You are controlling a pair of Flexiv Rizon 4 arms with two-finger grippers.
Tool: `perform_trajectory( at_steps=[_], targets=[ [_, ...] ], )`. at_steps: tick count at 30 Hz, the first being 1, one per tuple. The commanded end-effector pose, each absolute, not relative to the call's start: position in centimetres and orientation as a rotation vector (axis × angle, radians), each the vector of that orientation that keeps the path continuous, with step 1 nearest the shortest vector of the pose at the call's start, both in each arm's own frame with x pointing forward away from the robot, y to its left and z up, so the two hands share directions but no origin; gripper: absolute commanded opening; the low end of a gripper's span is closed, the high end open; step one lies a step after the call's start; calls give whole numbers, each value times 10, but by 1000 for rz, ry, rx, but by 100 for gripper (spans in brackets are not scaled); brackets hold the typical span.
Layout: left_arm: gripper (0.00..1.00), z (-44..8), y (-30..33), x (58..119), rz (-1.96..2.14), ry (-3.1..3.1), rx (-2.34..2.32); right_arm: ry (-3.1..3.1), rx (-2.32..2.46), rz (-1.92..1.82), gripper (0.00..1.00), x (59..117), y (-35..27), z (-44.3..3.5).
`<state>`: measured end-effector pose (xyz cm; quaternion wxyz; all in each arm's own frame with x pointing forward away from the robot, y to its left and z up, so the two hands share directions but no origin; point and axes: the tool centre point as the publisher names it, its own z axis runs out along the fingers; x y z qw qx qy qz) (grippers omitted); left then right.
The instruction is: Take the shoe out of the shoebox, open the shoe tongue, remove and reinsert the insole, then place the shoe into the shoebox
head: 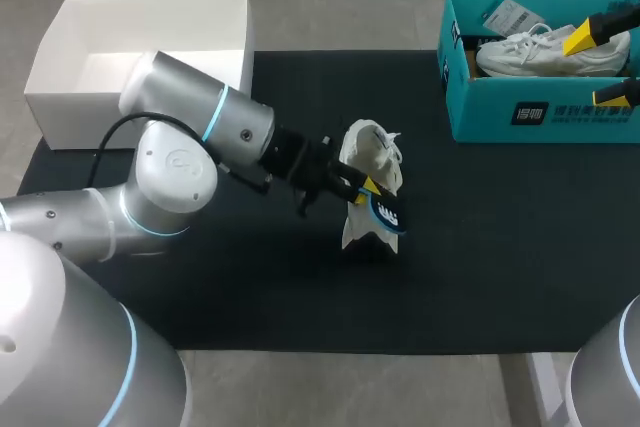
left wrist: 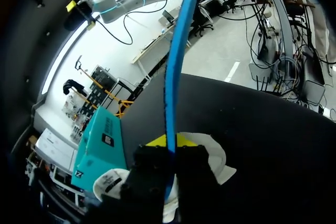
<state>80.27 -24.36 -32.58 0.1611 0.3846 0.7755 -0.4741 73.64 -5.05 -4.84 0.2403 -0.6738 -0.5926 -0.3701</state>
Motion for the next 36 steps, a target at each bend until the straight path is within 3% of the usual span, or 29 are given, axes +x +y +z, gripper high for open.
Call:
perform_trajectory(
  at_steps=[1, 24, 25, 26, 27, 31, 36],
  targets=[
    [0, -331, -247, 812, -1343, 2235, 1080, -1622, -1846, -1009, 100, 738, -50, -49],
    [0, -339, -246, 828, -1283, 2291, 977, -1622, -1846, -1009, 100, 738, -50, -49],
    [8, -336, -245, 826, -1287, 2289, 980, -1622, -1846, -1009, 100, 738, -50, -49],
    [24, -335, -245, 825, -1287, 2285, 986, -1622, -1846, -1009, 100, 738, -50, -49],
    [30, -333, -245, 825, -1289, 2283, 987, -1622, -1846, -1009, 100, 738, -50, -49],
    [36, -329, -245, 823, -1294, 2270, 995, -1622, -1846, -1009, 100, 738, -50, -49],
    [35, -322, -246, 819, -1304, 2255, 1008, -1622, -1846, -1009, 100, 738, -50, -49]
  ],
)
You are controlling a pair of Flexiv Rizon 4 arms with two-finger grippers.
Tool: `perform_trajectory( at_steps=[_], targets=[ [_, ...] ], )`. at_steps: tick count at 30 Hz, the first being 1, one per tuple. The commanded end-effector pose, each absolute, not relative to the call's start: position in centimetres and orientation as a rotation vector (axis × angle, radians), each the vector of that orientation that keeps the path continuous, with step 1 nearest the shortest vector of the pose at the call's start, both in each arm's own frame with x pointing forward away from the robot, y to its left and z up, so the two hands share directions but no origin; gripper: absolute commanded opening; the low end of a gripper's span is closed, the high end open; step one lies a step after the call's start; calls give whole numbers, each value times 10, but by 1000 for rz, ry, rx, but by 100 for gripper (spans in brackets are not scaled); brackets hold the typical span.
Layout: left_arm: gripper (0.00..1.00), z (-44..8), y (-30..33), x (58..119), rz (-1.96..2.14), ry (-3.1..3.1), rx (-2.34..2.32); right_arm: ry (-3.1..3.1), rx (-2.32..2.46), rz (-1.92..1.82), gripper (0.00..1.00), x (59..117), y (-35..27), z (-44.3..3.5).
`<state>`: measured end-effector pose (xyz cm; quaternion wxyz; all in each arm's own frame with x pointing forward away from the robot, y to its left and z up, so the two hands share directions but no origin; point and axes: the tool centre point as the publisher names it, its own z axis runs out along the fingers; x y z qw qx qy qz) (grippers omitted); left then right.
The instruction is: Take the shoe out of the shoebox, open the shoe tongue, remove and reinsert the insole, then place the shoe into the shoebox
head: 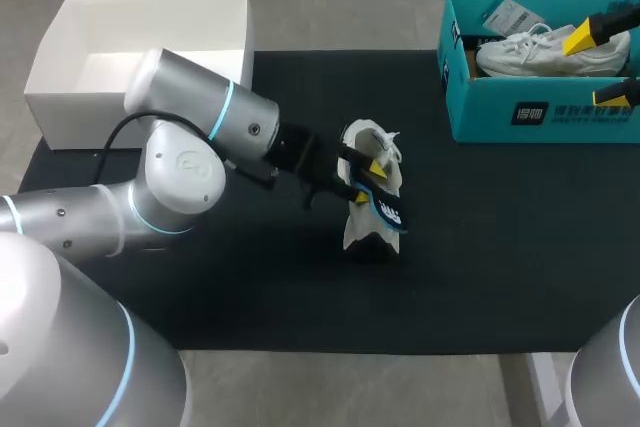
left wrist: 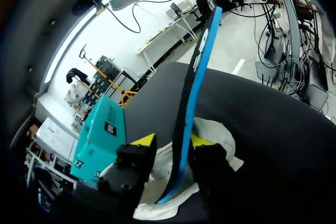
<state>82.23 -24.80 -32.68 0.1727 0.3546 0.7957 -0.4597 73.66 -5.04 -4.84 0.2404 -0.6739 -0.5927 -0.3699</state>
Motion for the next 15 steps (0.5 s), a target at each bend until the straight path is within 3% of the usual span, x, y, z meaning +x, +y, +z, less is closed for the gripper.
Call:
perform_trajectory(
  at_steps=[1, 5, 6, 7, 15],
  targets=[
    [35, -321, -247, 818, -1309, 2251, 1010, -1622, -1846, -1009, 100, 738, -50, -49],
    [23, -316, -247, 812, -1321, 2236, 1029, -1622, -1846, -1009, 100, 738, -50, -49],
    [7, -317, -247, 811, -1320, 2239, 1034, -1622, -1846, -1009, 100, 738, -50, -49],
    [0, -318, -246, 811, -1320, 2240, 1036, -1622, -1846, -1009, 100, 738, -50, -49],
    [0, -331, -246, 819, -1270, 2286, 944, -1622, -1846, -1009, 100, 738, -50, -49]
  ],
)
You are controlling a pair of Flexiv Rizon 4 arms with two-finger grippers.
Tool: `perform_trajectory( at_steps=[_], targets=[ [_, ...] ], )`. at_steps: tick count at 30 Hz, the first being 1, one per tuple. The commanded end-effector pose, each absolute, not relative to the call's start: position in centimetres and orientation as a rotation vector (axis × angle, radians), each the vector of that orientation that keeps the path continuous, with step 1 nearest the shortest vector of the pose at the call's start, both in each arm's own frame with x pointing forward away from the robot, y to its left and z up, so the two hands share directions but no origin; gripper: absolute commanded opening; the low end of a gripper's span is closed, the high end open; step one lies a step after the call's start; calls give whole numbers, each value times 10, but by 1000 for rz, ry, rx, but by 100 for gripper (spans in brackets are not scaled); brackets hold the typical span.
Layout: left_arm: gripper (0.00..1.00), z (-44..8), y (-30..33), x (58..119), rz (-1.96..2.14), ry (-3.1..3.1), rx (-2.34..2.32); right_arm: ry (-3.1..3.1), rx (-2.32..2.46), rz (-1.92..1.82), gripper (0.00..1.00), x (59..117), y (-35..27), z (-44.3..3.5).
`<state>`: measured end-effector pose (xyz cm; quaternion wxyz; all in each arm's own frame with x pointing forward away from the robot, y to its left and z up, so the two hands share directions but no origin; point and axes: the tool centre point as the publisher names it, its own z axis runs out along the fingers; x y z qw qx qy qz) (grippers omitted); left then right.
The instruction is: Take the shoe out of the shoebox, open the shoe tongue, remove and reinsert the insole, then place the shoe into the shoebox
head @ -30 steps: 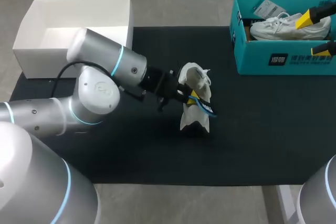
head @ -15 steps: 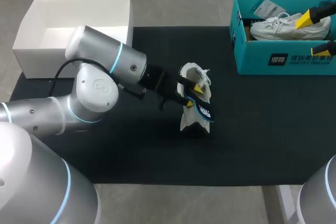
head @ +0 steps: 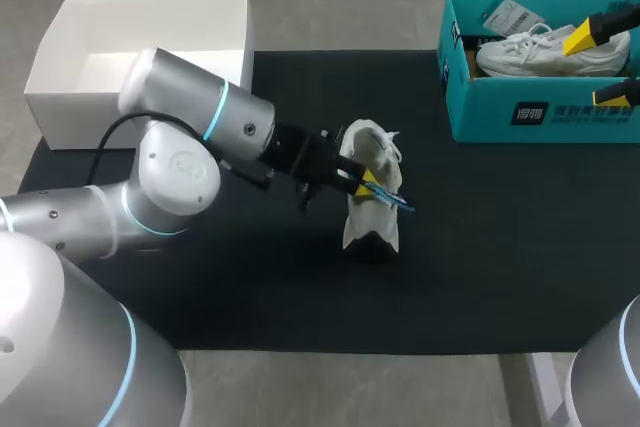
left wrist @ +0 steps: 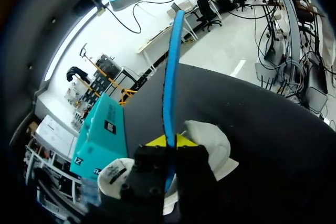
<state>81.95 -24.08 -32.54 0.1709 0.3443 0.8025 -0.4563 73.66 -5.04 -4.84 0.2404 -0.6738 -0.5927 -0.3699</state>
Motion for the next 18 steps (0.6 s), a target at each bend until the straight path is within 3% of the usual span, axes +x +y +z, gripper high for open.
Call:
perform_trajectory(
  at_steps=[1, 18],
  targets=[
    [0, -332, -246, 820, -1269, 2290, 932, -1622, -1846, -1009, 100, 738, -50, -49],
    [0, -355, -242, 840, -1162, 2313, 805, -1622, -1846, -1009, 100, 738, -50, -49]
  ],
)
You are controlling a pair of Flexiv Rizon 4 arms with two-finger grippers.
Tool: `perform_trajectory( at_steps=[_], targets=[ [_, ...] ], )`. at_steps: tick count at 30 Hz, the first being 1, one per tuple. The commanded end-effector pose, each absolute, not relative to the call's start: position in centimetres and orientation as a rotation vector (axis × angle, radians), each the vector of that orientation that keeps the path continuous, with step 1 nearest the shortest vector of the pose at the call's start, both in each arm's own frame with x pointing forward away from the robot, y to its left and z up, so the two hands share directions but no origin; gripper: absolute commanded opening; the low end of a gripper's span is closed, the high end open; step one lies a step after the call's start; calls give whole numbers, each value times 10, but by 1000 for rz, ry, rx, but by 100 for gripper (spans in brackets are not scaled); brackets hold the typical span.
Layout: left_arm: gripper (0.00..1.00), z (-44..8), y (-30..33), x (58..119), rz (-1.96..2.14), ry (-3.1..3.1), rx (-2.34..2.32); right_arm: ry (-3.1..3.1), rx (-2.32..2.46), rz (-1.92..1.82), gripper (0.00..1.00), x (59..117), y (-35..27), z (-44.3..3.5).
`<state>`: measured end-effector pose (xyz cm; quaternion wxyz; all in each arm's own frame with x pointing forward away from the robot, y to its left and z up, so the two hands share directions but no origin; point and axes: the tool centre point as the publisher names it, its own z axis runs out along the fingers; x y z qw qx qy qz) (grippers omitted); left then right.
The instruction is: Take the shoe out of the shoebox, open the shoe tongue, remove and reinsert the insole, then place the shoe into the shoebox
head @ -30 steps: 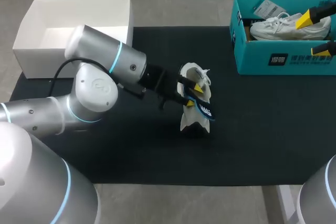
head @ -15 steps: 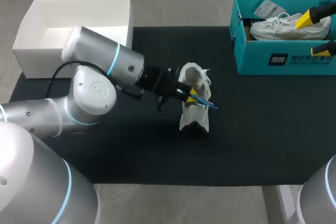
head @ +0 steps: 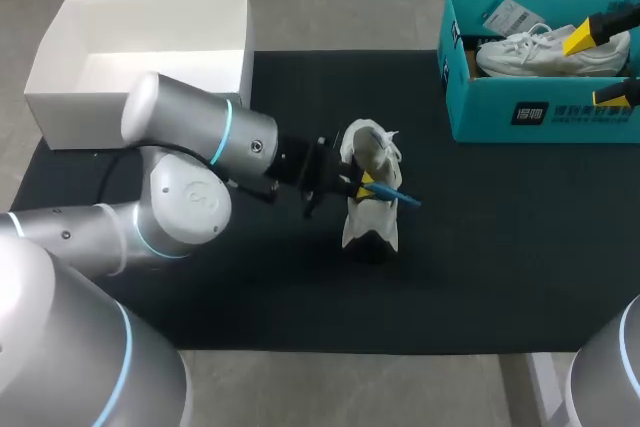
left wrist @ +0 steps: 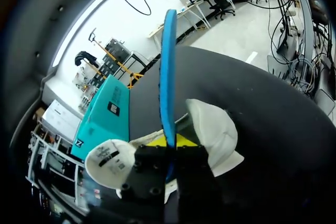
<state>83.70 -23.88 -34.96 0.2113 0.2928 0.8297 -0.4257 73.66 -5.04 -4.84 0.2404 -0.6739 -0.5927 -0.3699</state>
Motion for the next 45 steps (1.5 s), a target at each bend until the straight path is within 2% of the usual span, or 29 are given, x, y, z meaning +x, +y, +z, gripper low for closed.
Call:
perform_trajectory(
  at_steps=[1, 12, 14, 18, 19, 21, 23, 24, 25, 27, 29, 31, 36, 45],
  targets=[
    [0, -356, -242, 841, -1148, 2310, 804, -1622, -1846, -1009, 100, 738, -50, -49],
    [0, -358, -241, 847, -1127, 2314, 783, -1622, -1846, -1009, 100, 738, -50, -49],
    [36, -351, -240, 844, -1134, 2305, 789, -1622, -1846, -1009, 100, 738, -50, -49],
    [60, -340, -237, 837, -1151, 2285, 804, -1622, -1846, -1009, 100, 738, -50, -49],
    [61, -337, -237, 836, -1158, 2278, 809, -1622, -1846, -1009, 100, 738, -50, -49],
    [57, -334, -237, 833, -1165, 2276, 819, -1622, -1846, -1009, 100, 738, -50, -49],
    [49, -332, -237, 831, -1174, 2271, 830, -1622, -1846, -1009, 100, 738, -50, -49],
    [41, -332, -237, 830, -1177, 2271, 838, -1622, -1846, -1009, 100, 738, -50, -49],
    [28, -332, -237, 829, -1175, 2272, 848, -1622, -1846, -1009, 100, 738, -50, -49],
    [22, -333, -237, 827, -1174, 2272, 861, -1622, -1846, -1009, 100, 738, -50, -49],
    [9, -334, -237, 827, -1169, 2277, 867, -1622, -1846, -1009, 100, 738, -50, -49],
    [0, -335, -237, 827, -1160, 2286, 879, -1622, -1846, -1009, 100, 738, -50, -49],
    [0, -338, -236, 828, -1157, 2292, 891, -1622, -1846, -1009, 100, 738, -50, -49],
    [0, -310, -240, 823, -1312, 2199, 794, -1622, -1846, -1009, 100, 738, -50, -49]
  ],
)
